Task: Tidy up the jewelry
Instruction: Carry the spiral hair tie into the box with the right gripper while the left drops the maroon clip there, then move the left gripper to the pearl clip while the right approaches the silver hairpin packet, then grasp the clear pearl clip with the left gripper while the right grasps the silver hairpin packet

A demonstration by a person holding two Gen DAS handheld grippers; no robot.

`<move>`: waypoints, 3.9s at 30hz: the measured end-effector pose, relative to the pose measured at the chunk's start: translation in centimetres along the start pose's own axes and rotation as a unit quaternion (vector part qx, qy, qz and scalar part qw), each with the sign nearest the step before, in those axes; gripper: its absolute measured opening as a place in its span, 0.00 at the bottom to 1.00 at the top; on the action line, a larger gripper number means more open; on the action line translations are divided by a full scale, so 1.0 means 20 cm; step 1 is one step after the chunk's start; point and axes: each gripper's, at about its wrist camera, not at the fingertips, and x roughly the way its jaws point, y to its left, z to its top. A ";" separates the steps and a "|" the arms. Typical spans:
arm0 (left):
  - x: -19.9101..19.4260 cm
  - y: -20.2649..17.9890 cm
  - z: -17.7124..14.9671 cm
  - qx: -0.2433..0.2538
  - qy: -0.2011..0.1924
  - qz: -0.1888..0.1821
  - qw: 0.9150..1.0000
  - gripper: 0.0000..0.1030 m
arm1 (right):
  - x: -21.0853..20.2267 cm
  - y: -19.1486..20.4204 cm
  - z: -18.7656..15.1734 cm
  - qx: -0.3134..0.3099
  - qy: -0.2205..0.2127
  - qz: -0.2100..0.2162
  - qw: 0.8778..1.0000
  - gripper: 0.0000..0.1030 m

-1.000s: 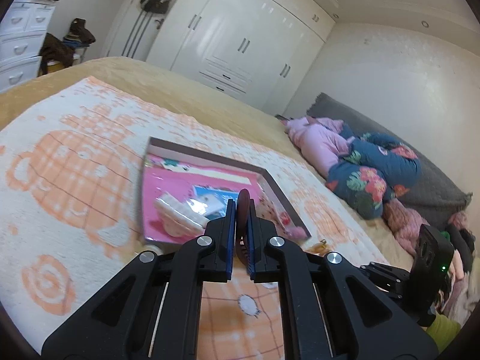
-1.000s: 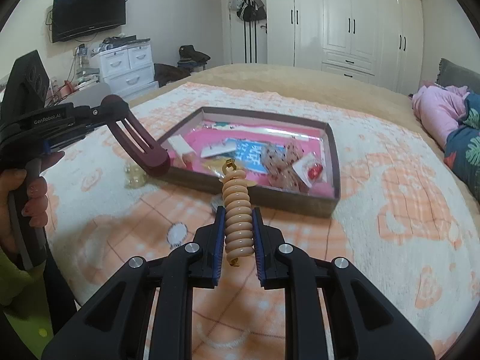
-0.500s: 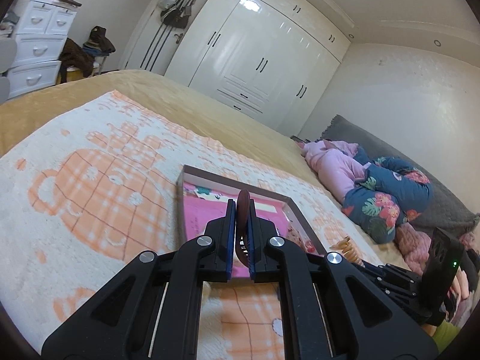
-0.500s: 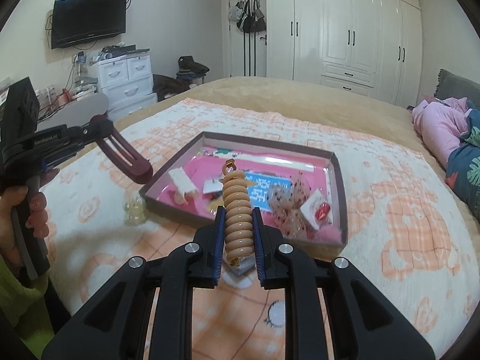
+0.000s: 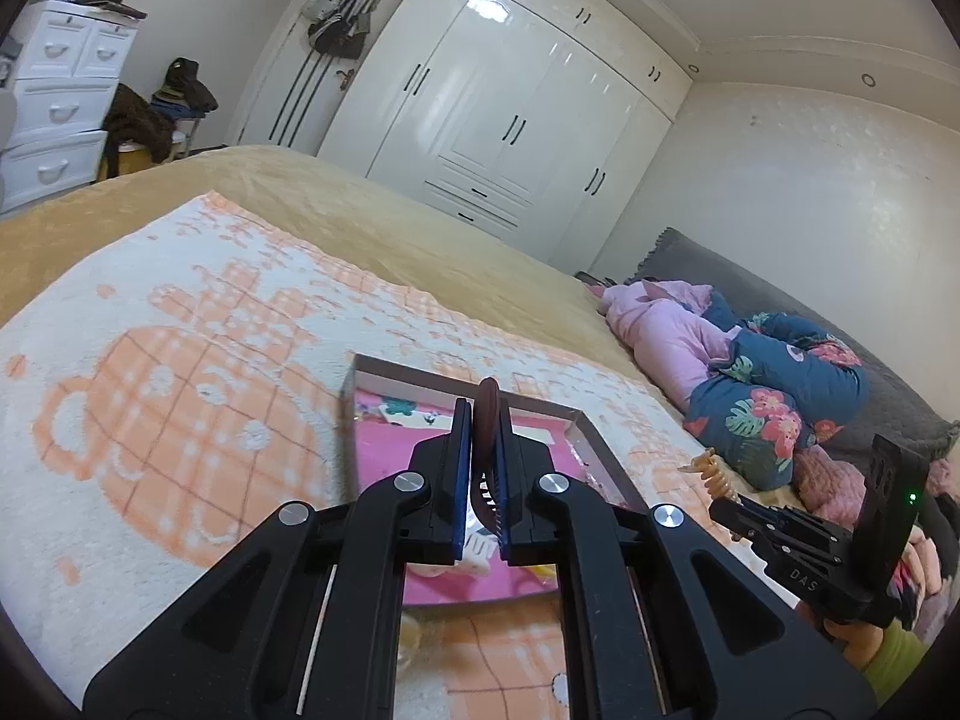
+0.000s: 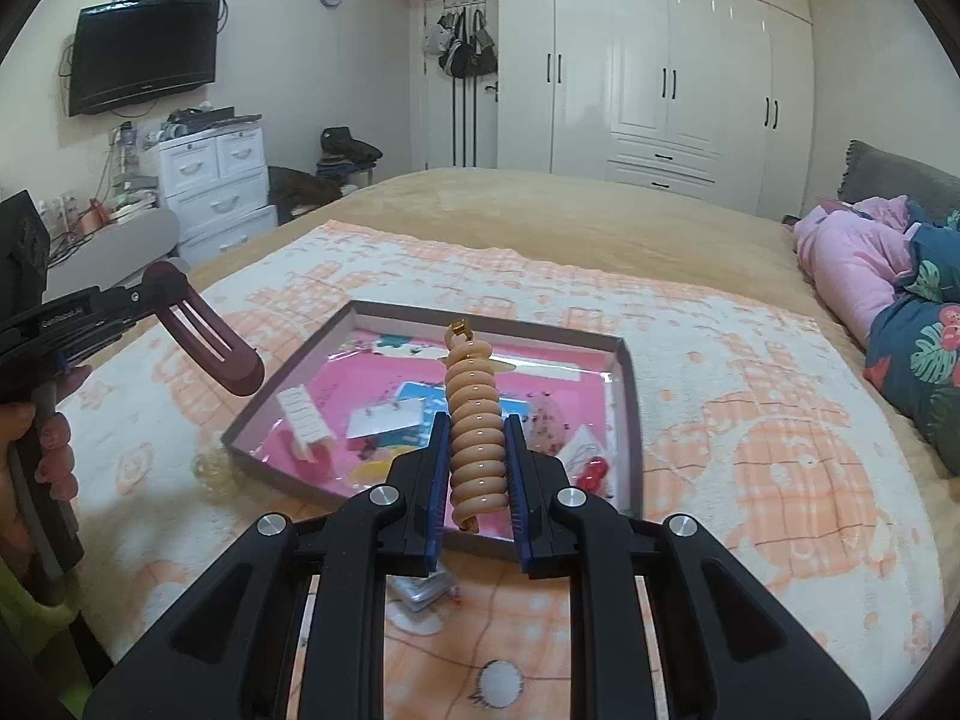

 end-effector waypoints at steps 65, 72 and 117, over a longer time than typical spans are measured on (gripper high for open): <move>0.32 0.04 -0.03 -0.008 0.054 0.010 0.998 0.28 | 0.18 0.11 -0.08 0.011 0.017 0.006 1.000 0.60; 0.19 -0.04 -0.02 0.022 0.041 0.020 0.999 0.40 | 0.04 0.09 -0.09 0.028 -0.006 0.008 1.000 0.72; 0.21 0.13 -0.47 0.052 0.192 0.082 0.977 0.28 | 0.25 0.18 -0.39 0.012 0.102 0.069 0.992 0.47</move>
